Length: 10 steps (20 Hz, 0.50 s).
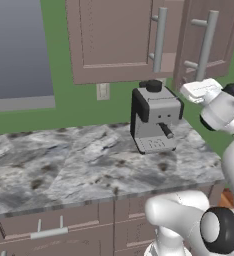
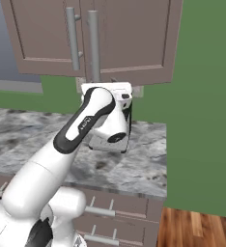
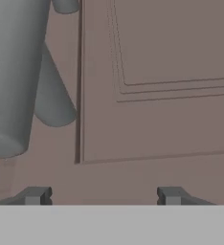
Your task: Close all open cabinet doors.
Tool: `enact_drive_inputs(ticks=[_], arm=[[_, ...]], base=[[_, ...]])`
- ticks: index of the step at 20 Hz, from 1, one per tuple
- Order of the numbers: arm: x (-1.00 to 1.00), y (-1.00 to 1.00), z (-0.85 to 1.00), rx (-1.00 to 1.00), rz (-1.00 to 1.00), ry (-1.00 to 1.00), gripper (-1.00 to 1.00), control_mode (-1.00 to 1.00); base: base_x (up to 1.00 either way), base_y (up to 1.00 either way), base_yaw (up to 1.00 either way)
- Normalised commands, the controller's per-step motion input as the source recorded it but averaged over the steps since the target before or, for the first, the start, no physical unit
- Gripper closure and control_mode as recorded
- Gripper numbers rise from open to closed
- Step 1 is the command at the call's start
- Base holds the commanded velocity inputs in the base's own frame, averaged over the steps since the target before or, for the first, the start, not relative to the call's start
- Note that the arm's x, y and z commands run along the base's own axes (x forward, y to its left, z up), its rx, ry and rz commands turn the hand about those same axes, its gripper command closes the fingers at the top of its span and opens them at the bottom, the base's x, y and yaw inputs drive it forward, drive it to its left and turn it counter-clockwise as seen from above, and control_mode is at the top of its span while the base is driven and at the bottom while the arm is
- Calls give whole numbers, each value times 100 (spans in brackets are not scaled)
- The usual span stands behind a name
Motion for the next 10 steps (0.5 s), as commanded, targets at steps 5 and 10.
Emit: enact_drive_inputs(ticks=[5,10], arm=[[38,1,0,0,-20,0,-100,-100],[39,0,0,0,-22,0,-100,-100]], base=[[0,0,0],[0,0,0]])
